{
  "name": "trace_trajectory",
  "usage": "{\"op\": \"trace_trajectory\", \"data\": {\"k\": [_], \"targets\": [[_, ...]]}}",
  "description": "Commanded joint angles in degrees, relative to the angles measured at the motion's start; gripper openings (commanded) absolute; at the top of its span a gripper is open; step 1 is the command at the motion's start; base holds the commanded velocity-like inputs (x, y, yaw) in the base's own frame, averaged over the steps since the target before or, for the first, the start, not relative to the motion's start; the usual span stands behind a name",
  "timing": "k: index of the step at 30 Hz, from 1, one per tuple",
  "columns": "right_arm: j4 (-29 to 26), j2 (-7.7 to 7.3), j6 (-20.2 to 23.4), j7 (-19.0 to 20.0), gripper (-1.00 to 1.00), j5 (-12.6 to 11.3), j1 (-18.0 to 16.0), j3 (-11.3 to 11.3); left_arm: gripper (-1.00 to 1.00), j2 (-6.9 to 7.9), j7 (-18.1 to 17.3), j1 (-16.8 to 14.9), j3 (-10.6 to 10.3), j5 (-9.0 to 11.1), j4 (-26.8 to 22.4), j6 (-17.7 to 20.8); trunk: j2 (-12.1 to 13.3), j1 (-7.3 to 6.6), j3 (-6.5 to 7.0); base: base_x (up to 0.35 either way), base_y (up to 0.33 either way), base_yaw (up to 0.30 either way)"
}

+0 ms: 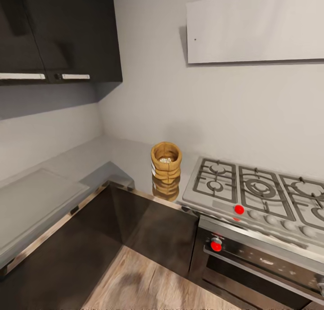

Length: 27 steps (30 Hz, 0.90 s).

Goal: In the kitchen, take the popcorn bag from the countertop, put it into the microwave, and heat it until the popcorn is cooked so the cooked popcorn ends up inside the bag.

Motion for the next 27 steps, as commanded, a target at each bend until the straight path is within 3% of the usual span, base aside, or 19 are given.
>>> {"op": "trace_trajectory", "data": {"k": [1,27], "targets": [[0.2,0.00,-0.3,-0.1,1.00,0.1,-0.1,-0.1,1.00,-0.01,0.0,0.0,0.3,0.0,-0.1,-0.1,0.0,0.00,-0.15,0.000,0.000,0.000],[0.2,-0.09,-0.3,-0.1,1.00,0.1,-0.1,-0.1,1.00,-0.01,0.2,0.0,0.4,0.1,-0.1,-0.1,0.0,0.00,-2.53,0.000,0.000,0.000]]}}
